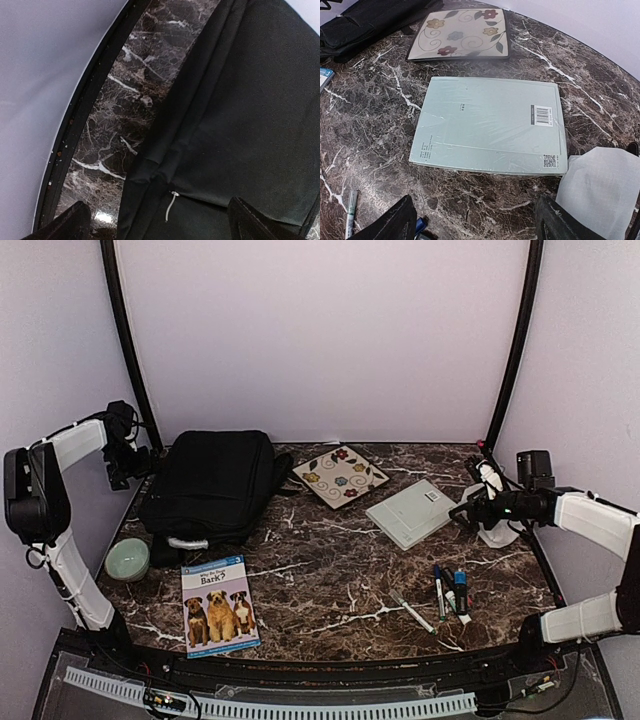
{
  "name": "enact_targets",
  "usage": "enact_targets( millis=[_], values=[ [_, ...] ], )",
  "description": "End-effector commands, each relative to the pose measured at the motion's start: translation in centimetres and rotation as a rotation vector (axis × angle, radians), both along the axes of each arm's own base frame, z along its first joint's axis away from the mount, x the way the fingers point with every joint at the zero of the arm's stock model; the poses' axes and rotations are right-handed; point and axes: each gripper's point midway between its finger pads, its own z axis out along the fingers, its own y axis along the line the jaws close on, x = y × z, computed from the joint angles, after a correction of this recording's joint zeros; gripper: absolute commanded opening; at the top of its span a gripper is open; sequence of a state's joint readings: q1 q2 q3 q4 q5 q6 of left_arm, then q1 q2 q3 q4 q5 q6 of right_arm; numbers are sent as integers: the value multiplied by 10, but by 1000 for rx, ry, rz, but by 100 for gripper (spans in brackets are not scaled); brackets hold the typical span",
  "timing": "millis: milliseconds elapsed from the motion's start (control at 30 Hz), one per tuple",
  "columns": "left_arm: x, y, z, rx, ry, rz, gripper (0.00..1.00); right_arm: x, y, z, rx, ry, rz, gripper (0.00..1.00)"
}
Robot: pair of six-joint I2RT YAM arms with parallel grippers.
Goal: Pack the student bag
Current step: Move the student bag to the center of the board.
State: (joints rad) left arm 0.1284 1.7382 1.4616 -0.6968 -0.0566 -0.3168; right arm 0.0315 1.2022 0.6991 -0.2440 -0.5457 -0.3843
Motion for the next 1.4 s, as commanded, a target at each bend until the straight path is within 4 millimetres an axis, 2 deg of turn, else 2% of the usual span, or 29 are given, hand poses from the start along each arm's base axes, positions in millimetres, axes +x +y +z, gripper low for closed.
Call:
enact_targets(
  millis=[0,33,100,200,333,567,733,800,1000,1200,1367],
  values=[
    [-5,13,-38,-78,73,56,99,0,0,6,-16,-33,9,81],
    [-6,19,-47,-82,90,66,99,0,0,6,-18,-32,10,81],
    [-6,20,-58,-114,107,51,98,0,0,5,-24,-31,9,82],
    [-4,9,-66,-176,115,11,93,1,-1,3,-26,-27,9,81],
    [-6,-6,-71,-245,112,10,80,2,1,2,-27,-19,15,81],
    [-14,-38,-60,-272,84,-56,49,-1,5,3,-16,-10,30,81],
    [-13,-67,-45,-290,63,-125,10,-2,9,3,-7,5,40,80],
    [-14,-78,-39,-285,64,-154,0,-2,11,5,-3,4,47,80],
    [-28,-99,-32,-287,78,-198,0,-3,10,6,-8,1,46,79],
    [-50,-120,-23,-298,85,-230,0,-5,13,6,10,13,59,78],
    [-63,-153,-14,-341,77,-274,0,4,12,15,-27,0,44,74]
  ],
)
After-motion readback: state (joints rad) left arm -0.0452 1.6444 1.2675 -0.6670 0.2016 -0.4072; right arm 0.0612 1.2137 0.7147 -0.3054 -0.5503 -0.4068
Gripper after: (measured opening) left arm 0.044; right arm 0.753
